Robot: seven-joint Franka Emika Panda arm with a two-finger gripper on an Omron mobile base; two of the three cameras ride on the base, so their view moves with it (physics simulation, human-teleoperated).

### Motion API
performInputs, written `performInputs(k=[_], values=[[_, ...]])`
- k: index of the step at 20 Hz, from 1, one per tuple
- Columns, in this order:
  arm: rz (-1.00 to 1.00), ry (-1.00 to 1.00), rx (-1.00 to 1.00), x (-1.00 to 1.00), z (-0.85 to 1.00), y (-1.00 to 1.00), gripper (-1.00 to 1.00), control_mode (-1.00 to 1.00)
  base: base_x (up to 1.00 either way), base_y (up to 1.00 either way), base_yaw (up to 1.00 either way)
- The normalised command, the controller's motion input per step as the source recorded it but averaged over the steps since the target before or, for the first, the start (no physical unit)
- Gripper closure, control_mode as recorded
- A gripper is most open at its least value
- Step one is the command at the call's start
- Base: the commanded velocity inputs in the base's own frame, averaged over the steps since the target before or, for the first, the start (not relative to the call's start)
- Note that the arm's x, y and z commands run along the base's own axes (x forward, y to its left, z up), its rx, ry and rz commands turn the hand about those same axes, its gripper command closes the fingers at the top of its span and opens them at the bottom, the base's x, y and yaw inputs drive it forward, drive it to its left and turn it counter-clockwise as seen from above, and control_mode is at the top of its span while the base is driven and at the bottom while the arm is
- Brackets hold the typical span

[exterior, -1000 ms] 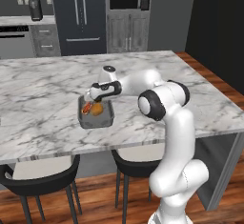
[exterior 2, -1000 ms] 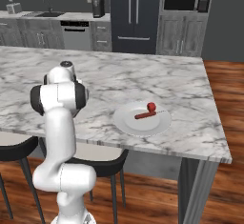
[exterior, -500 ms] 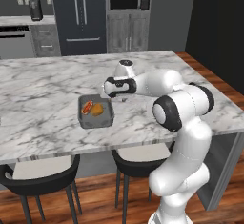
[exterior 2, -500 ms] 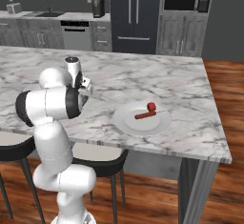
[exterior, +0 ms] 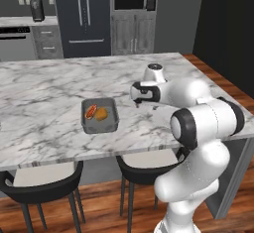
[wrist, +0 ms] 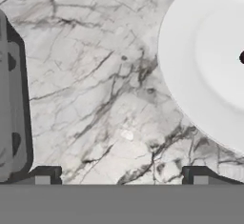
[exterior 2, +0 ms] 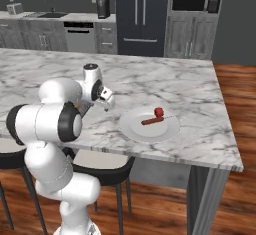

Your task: Place one cooked food and one vegetable from the large plate to each tupperware container.

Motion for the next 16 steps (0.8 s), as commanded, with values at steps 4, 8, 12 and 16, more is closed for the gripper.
performInputs(k=[4, 8, 12, 16], values=[[-0.19, 0.26, -0.03, 0.06, 0.00, -1.00, -1.00, -1.00, 0.00, 0.00, 0.00], [-0.14, 0.28, -0.01, 0.15, -0.01, -1.00, -1.00, -1.00, 0.00, 0.00, 0.00], [-0.06, 0.13, 0.00, 0.03, -0.07, -1.00, -1.00, -1.00, 0.00, 0.00, 0.00], [0.00, 0.01, 0.03, 0.00, -0.22, -0.83, -1.00, -1.00, 0.00, 0.00, 0.00]])
